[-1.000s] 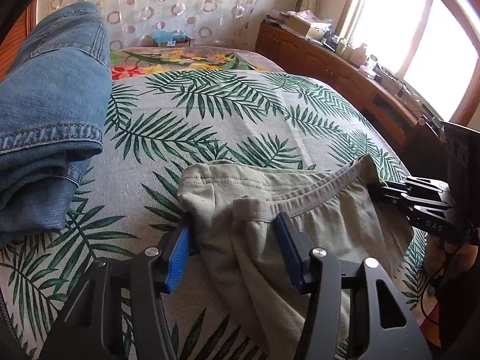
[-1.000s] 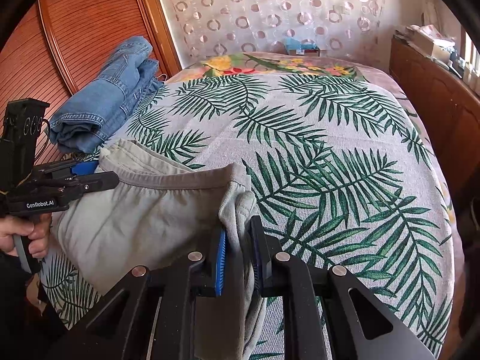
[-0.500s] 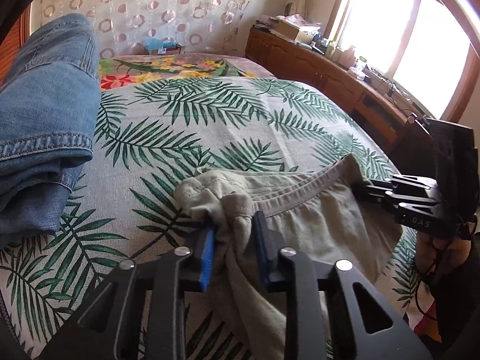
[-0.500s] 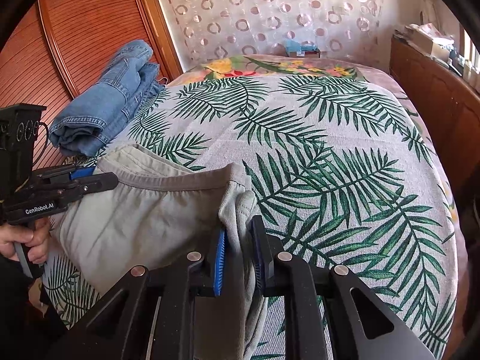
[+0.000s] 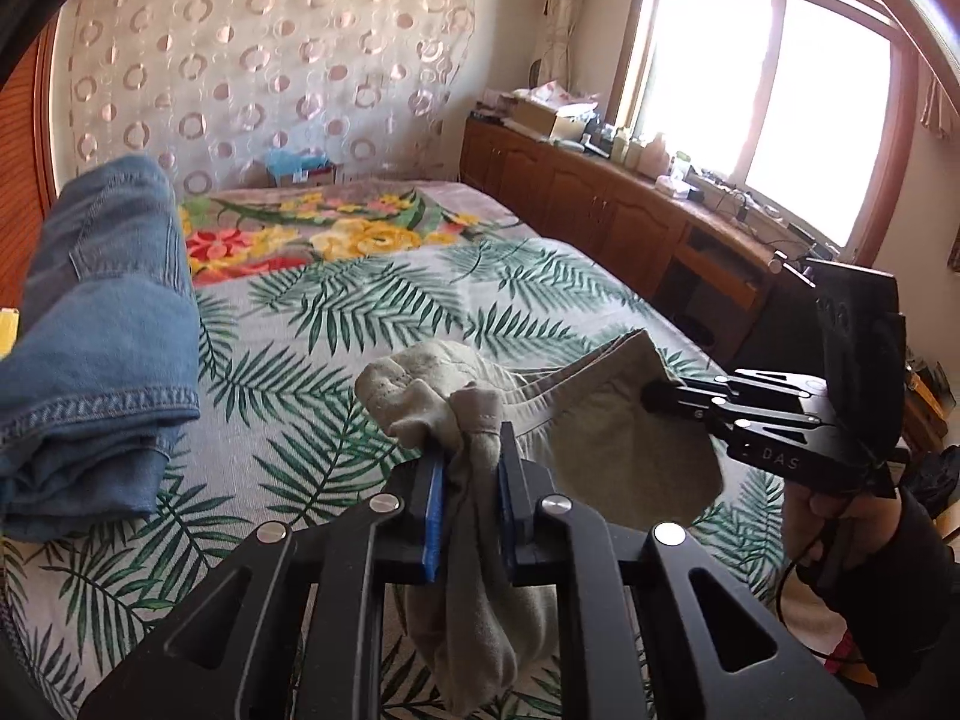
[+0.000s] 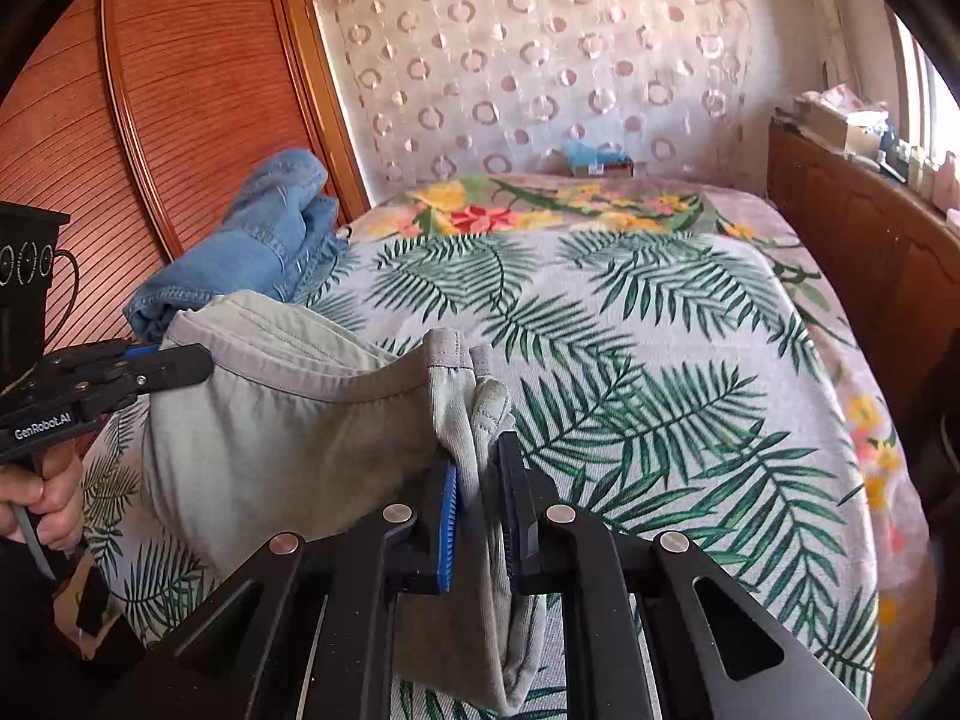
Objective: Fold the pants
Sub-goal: 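Grasp the folded shorts with the left gripper and lift them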
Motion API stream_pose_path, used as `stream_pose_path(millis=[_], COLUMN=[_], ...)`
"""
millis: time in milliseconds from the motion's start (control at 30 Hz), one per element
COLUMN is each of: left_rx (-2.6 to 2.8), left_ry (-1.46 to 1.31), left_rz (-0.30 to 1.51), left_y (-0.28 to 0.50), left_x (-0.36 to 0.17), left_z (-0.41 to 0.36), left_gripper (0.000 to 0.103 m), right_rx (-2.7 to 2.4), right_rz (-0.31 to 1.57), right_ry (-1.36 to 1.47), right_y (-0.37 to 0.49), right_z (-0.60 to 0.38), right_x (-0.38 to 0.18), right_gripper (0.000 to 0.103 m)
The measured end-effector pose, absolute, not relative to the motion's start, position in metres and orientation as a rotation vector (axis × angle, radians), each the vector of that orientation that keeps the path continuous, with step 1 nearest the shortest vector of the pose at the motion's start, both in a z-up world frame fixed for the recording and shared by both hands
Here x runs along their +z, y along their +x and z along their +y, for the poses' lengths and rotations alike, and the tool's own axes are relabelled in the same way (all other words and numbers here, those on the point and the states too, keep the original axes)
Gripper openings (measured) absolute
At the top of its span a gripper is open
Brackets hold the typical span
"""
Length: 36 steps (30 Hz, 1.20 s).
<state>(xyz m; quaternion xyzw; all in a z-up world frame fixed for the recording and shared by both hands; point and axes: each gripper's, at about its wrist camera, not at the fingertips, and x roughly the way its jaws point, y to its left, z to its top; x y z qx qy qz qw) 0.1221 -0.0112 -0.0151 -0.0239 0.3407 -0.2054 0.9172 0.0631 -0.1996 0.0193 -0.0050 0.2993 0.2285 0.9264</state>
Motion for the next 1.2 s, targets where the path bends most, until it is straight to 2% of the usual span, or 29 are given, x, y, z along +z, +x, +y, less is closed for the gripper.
stream_pose_path(millis=[467,1200], left_rx=[-0.404,-0.331], left_ry=[0.006,0.007], left_rz=[0.598,0.538], left_y=[0.105,0.098], left_x=[0.029,0.047], left_z=[-0.015,0.022], left_gripper=[0.016,0.016], right_rx=[0.481,0.537], right_rz=[0.498,0.425], right_ry=[0.01,-0.074], right_y=[0.04,0.065], right_z=[-0.213,-0.178], right_x=[0.05,0.072], right_gripper=[0.012,0.012])
